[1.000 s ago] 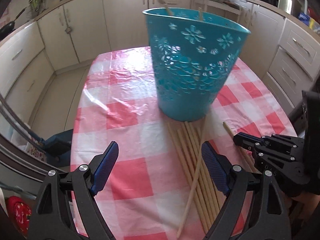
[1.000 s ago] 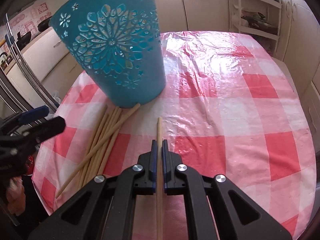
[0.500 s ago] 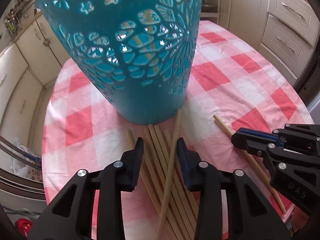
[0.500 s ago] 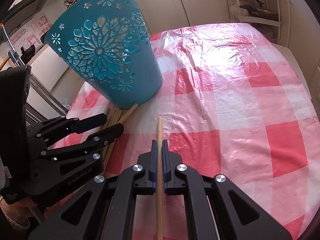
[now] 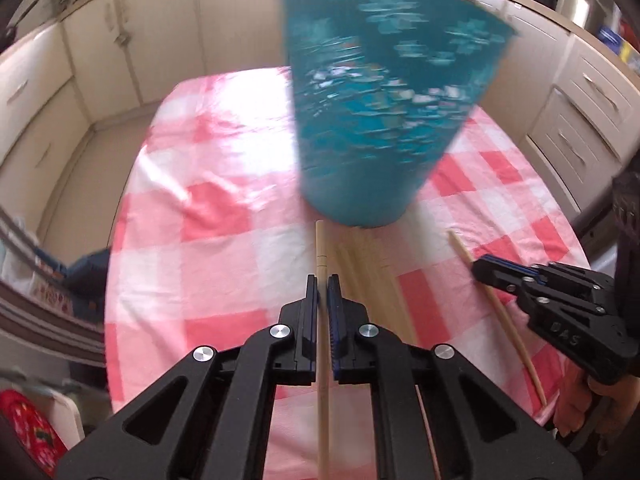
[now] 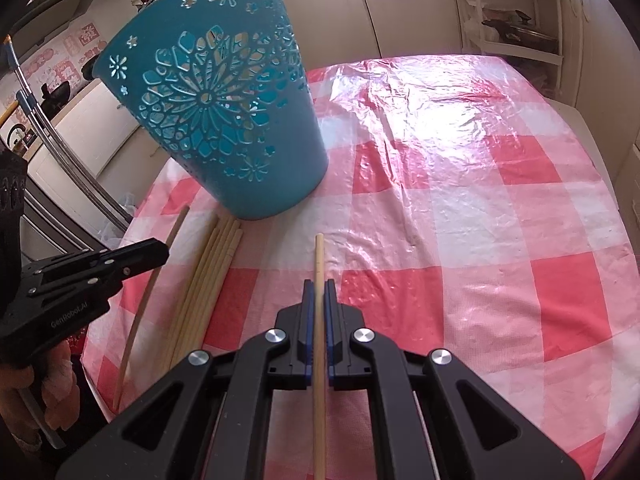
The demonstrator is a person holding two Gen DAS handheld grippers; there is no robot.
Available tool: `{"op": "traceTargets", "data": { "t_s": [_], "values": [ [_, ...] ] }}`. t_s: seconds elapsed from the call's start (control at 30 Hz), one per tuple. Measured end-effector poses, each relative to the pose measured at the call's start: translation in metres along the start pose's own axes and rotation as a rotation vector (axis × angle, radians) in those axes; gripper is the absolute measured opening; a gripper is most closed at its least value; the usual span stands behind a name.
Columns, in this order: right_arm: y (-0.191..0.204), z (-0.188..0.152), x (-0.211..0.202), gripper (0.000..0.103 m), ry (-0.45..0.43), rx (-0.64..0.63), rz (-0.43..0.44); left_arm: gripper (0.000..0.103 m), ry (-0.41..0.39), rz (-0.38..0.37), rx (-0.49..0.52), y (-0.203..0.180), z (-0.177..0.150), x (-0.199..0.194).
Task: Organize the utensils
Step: 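Grasp a wooden stick with the left gripper while the right gripper holds its stick, then lift the stick up over the teal basket with the left gripper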
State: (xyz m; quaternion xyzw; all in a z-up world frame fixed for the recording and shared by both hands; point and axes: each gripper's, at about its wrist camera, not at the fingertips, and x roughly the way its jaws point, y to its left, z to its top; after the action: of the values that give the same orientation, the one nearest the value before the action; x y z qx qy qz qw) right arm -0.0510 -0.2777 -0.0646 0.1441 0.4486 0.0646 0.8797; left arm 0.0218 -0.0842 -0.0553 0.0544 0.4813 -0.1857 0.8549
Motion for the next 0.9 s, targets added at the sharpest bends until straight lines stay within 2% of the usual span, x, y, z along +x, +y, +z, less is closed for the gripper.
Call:
{"op": "traceTargets", "data": {
  "t_s": [0.1, 0.2, 0.33, 0.4, 0.43, 0.53, 0.6, 0.67, 0.73, 0.8, 0.9],
  "values": [
    [0.002, 0.001, 0.001, 0.006, 0.006, -0.004, 0.002, 0.005, 0.053, 0.009, -0.048, 0.015, -0.003, 0.01],
    [0.004, 0.001, 0.001, 0.007, 0.011, -0.026, -0.007, 0.007, 0.059, 0.03, -0.044, 0.018, -0.003, 0.014],
    [0.011, 0.0, 0.001, 0.007, 0.014, -0.081, -0.037, 0.031, 0.056, 0.113, -0.007, 0.011, 0.002, 0.017],
    [0.017, -0.001, 0.002, 0.007, 0.012, -0.119, -0.064, 0.032, 0.049, 0.136, 0.011, 0.009, 0.004, 0.019],
    [0.02, -0.001, 0.003, 0.007, 0.009, -0.138, -0.078, 0.032, 0.048, 0.144, 0.022, 0.006, 0.005, 0.021],
    [0.021, -0.001, 0.004, 0.005, 0.003, -0.146, -0.084, 0.005, 0.051, 0.128, 0.055, 0.0, 0.006, 0.022],
    [0.017, 0.0, 0.003, 0.005, 0.0, -0.119, -0.063, 0.005, 0.052, 0.138, 0.073, -0.002, 0.006, 0.021],
    [0.013, 0.002, 0.004, 0.005, -0.001, -0.098, -0.044, 0.005, 0.057, 0.101, 0.039, 0.003, 0.007, 0.014],
    [0.009, 0.003, 0.004, 0.005, -0.003, -0.075, -0.021, 0.005, 0.029, 0.065, -0.011, 0.014, 0.01, -0.004],
    [0.005, 0.004, 0.004, 0.005, -0.004, -0.047, 0.003, 0.005, -0.023, 0.005, -0.085, 0.027, 0.016, -0.03],
    [0.002, 0.005, 0.004, 0.005, -0.006, -0.03, 0.017, 0.005, -0.153, -0.096, -0.171, 0.041, 0.03, -0.082]
  ]
}}
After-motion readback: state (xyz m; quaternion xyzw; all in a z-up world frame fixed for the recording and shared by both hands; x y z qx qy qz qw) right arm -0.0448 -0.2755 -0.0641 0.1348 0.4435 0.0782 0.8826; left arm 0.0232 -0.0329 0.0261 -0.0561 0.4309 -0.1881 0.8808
